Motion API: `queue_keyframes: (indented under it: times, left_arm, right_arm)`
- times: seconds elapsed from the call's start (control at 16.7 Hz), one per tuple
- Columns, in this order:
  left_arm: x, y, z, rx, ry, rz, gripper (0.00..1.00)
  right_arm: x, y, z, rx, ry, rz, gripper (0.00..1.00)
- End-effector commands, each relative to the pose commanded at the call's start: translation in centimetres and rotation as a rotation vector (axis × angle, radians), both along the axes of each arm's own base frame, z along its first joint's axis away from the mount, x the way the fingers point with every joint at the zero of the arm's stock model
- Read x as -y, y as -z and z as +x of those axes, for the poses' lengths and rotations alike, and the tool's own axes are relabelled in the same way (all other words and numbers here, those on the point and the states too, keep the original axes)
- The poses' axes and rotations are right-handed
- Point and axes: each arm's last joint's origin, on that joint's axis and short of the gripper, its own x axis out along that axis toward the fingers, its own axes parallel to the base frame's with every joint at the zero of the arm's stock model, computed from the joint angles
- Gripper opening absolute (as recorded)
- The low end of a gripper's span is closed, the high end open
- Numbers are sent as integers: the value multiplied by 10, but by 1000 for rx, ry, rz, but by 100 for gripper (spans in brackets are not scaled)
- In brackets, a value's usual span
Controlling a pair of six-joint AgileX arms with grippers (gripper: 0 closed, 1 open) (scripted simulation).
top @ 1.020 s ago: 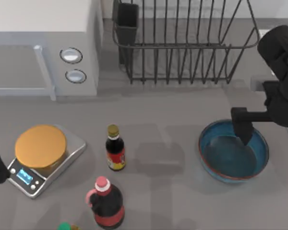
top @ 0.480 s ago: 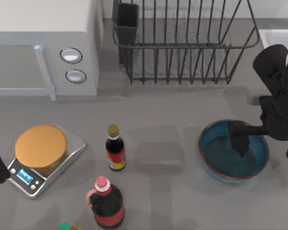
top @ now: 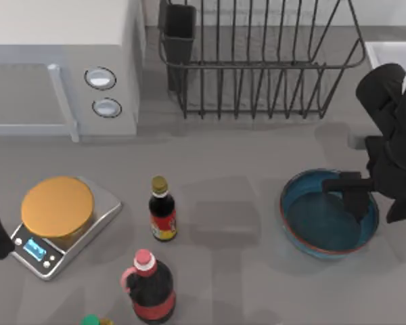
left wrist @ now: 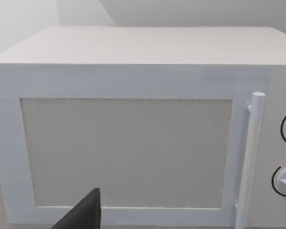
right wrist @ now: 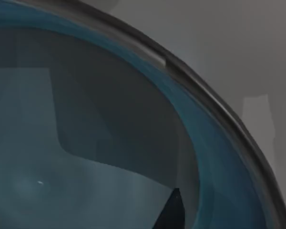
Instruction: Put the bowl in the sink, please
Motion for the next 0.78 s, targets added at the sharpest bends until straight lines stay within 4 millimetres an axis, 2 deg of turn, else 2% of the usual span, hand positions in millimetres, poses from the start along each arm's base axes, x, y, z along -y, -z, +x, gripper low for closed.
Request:
queue_keyframes:
  times: [0.24, 0.78]
  left_arm:
    - [0, 0, 0, 0, 0, 0, 100]
    - [0, 0, 0, 0, 0, 0, 100]
  right_arm:
    - [0, 0, 0, 0, 0, 0, 2]
    - [0, -1, 0, 2, 1, 0, 0]
